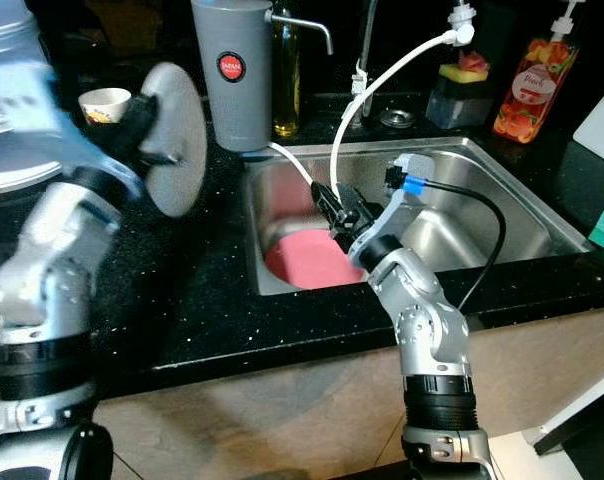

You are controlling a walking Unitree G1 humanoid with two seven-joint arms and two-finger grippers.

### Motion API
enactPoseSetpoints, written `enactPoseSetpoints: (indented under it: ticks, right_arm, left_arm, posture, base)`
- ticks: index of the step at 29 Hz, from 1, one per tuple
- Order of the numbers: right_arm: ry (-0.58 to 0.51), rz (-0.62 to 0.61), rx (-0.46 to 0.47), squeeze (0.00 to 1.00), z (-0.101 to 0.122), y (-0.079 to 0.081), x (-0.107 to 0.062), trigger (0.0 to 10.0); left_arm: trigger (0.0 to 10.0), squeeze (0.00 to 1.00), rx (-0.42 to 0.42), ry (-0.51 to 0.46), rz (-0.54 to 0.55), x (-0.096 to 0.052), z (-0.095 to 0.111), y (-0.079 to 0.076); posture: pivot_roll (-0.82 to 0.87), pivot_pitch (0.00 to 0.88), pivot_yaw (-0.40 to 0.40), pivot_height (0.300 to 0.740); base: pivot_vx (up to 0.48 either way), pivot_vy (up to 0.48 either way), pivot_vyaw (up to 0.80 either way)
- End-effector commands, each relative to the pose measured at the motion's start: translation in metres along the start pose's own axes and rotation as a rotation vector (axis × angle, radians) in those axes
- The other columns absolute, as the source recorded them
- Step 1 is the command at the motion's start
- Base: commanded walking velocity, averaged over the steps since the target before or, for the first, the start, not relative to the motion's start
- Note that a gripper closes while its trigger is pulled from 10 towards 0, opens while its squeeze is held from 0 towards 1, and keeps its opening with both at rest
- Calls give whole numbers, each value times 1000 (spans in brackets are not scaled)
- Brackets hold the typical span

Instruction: Kitchen organization

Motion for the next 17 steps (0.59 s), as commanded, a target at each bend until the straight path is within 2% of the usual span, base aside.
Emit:
enactPoseSetpoints:
  ticks: [1,2,3,4,5,7,8,9,10,12,14,15,16,17]
  right_arm:
    - [-5,-14,47,1000,0,-1,2,10000]
    - [-5,-14,47,1000,0,-1,2,10000]
    - [-7,-19,60,1000,-1,-1,2,10000]
    - [-7,-19,60,1000,-1,-1,2,10000]
    - [-7,-22,73,1000,-1,-1,3,10000]
    - [-7,-22,73,1000,-1,-1,3,10000]
    - [-6,-16,93,1000,-2,1,4,10000]
    - [22,20,143,1000,-8,9,7,10000]
    - [22,20,143,1000,-8,9,7,10000]
    - [52,62,241,1000,-15,20,10,10000]
    - [46,74,370,1000,-14,25,14,10000]
    - [46,74,370,1000,-14,25,14,10000]
    - [48,93,448,1000,-13,30,16,10000]
    - [48,93,448,1000,-13,30,16,10000]
  left_arm:
    - [0,0,-245,-29,-53,-1,6,-1]
    - [0,0,-245,-29,-53,-1,6,-1]
    - [0,0,-319,-45,-88,-2,11,-4]
    - [0,0,-319,-45,-88,-2,11,-4]
    - [0,0,-377,-53,-124,-3,15,-7]
    - [0,0,-377,-53,-124,-3,15,-7]
    - [0,0,-432,-41,-174,-5,16,-13]
    - [0,0,-532,-7,-248,-9,12,-23]
    - [0,0,-532,-7,-248,-9,12,-23]
    - [0,0,-664,34,-352,-18,10,-35]
    - [0,0,-721,60,-392,-24,7,-40]
    - [0,0,-721,60,-392,-24,7,-40]
    - [0,0,-758,70,-399,-26,5,-41]
    - [0,0,-758,70,-399,-26,5,-41]
  posture:
    - [-4,80,-27,740]
    - [-4,80,-27,740]
    - [-3,80,-27,740]
    - [-3,80,-27,740]
    - [-4,82,-27,740]
    - [-4,82,-27,740]
    - [-4,83,-26,740]
    - [-10,88,-22,740]
    - [-10,88,-22,740]
    - [-8,89,-23,740]
    - [-7,93,-23,740]
    - [-7,93,-23,740]
    - [-7,96,-23,740]
    - [-7,96,-23,740]
  base:
    - [0,0,0]
    - [0,0,0]
    - [0,0,0]
    - [0,0,0]
    - [0,0,0]
    - [0,0,0]
    - [0,0,0]
    - [0,0,0]
    - [0,0,0]
    - [0,0,0]
    - [0,0,0]
    - [0,0,0]
    - [0,0,0]
    - [0,0,0]
Point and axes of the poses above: a point about 5 cm out from each wrist's last joint towards the gripper, its own x axis pointing out of the wrist towards the gripper, its own z axis along the axis of the wrist's last joint, y = z × x, the point moved 6 cm from there along x, pointing out of the wrist towards the gripper
